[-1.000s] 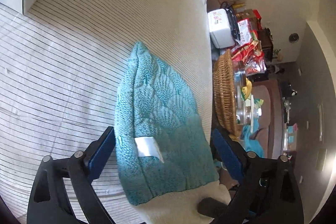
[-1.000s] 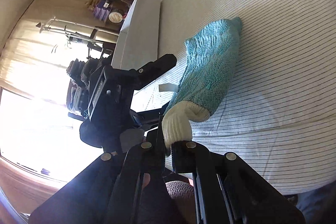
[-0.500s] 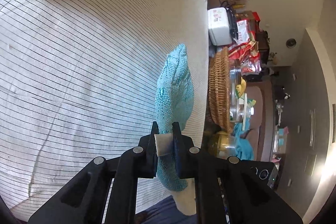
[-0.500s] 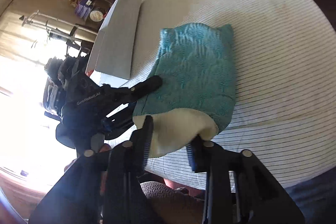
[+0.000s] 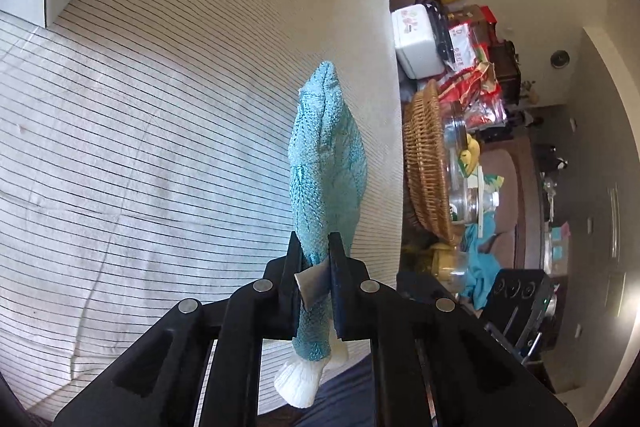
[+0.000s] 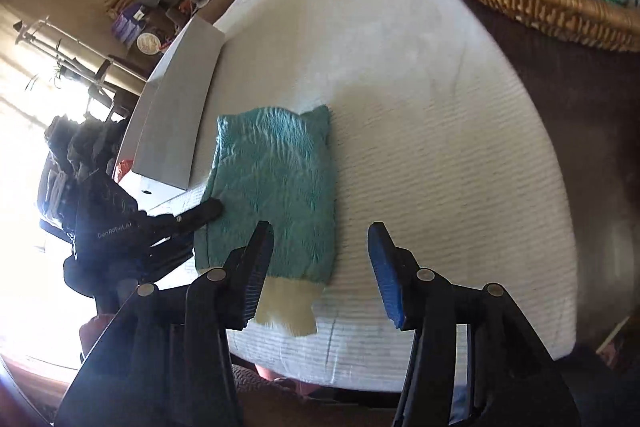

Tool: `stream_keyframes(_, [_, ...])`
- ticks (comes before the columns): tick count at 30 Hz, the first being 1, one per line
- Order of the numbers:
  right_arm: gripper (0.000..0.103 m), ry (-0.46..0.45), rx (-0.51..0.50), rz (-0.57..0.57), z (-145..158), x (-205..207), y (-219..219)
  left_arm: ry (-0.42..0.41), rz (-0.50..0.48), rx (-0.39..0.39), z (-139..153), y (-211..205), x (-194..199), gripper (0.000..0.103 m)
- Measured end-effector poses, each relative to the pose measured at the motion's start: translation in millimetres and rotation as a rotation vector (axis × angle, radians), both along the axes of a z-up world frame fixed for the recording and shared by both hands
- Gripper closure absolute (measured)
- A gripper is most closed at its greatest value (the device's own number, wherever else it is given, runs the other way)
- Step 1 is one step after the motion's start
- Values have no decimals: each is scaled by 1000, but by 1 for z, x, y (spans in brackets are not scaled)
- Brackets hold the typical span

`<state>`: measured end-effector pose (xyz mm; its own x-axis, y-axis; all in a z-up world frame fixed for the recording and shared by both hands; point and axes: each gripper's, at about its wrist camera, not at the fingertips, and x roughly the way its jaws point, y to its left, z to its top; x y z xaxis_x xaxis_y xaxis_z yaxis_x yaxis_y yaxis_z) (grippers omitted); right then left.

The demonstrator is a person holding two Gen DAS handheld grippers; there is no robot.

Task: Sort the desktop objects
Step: 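Carry the teal mitten with the left gripper over the white box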

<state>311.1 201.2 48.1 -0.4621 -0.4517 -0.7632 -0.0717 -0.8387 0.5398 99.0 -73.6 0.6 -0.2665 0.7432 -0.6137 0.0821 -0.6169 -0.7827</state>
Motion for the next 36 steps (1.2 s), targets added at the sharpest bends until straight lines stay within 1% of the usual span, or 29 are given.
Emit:
stream_keyframes(2, [56,4,29,22,-2,-22,-6,1,-10,-16,0,2,-2,92])
stream_keyframes(6, [56,11,78,61,-15,-51,-15,-8,-17,-32,-4,3,-4,93])
stream_keyframes(8, [56,10,91,82,-21,-60,-21,-14,-20,-39,-7,2,-4,93])
stream_keyframes(11, [60,-6,92,105,-31,-67,-27,-24,-19,-44,-10,3,-5,92])
stream_keyframes(12, [66,-17,91,107,-35,-68,-27,-26,-20,-48,-12,3,-5,91])
stream_keyframes(13, [70,-17,87,109,-37,-68,-28,-27,-24,-52,-13,5,-6,91])
stream_keyframes(14, [77,-9,84,117,-38,-68,-29,-26,-30,-52,-14,7,-6,91])
stream_keyframes(15, [87,-11,81,128,-39,-68,-31,-23,-39,-47,-14,9,-7,91])
stream_keyframes(17, [89,5,103,134,-37,-65,-34,-7,-61,-42,-11,14,-6,92])
stream_keyframes(19, [91,28,113,137,-29,-61,-36,15,-73,-61,-5,16,-6,93])
stream_keyframes(21, [92,56,87,131,-17,-55,-36,33,-75,-68,2,16,-7,93])
stream_keyframes(25, [93,124,77,132,14,-46,-41,60,-85,-39,16,11,-8,93])
stream_keyframes(28, [93,171,82,154,41,-43,-51,91,-80,-12,34,1,-10,93])
stream_keyframes(32, [93,232,88,199,82,-45,-75,140,-53,1,63,-24,-14,93])
stream_keyframes(36, [93,272,43,234,119,-58,-109,192,-11,-1,96,-63,-21,93])
